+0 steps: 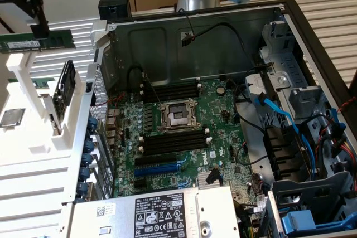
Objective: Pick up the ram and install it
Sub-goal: 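Pick up the ram and move it above insertion slot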
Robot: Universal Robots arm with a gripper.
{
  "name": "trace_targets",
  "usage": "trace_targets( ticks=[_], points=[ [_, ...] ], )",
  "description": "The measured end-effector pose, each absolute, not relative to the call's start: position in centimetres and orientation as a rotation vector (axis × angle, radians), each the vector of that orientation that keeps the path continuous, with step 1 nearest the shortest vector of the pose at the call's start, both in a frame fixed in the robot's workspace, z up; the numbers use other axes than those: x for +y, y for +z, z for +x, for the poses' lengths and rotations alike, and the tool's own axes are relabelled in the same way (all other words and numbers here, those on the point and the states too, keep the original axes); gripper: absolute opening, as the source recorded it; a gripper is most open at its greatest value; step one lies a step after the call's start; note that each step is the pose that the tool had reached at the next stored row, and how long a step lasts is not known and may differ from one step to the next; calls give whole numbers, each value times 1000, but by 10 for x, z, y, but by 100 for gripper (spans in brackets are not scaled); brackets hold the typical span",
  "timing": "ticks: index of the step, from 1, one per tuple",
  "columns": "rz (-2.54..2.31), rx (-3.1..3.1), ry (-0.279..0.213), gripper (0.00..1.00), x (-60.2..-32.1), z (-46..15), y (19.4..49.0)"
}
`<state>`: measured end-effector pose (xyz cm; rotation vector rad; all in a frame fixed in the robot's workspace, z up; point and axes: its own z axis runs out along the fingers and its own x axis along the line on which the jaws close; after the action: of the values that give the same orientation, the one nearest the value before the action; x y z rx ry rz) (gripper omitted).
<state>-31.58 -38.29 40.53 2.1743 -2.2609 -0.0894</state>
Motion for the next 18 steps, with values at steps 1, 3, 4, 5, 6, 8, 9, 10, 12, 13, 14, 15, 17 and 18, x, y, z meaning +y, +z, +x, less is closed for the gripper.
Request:
trace_targets(
  ticks=[1,3,4,5,6,8,9,10,12,13,14,15,17,18],
  points=[
    [2173,-2260,-91,12,-383,-311,406],
    [2172,-2259,-94,12,-383,-302,407],
    [2172,-2258,-95,12,-383,-297,407],
    [2171,-2258,-95,12,-383,-293,408],
    [2172,-2258,-95,12,-383,-289,408],
    [2171,-2258,-95,12,-383,-279,408],
    [2172,-2258,-95,12,-383,-275,408],
    [2171,-2258,-95,12,-383,-266,408],
    [2172,-2258,-95,12,-383,-256,408],
    [2172,-2258,-95,12,-383,-252,408],
    [2172,-2258,-95,12,-383,-243,408],
    [2172,-2258,-95,12,-383,-239,408],
    [2172,-2258,-96,12,-383,-229,408],
    [2172,-2259,-96,12,-383,-225,408]
  ],
)
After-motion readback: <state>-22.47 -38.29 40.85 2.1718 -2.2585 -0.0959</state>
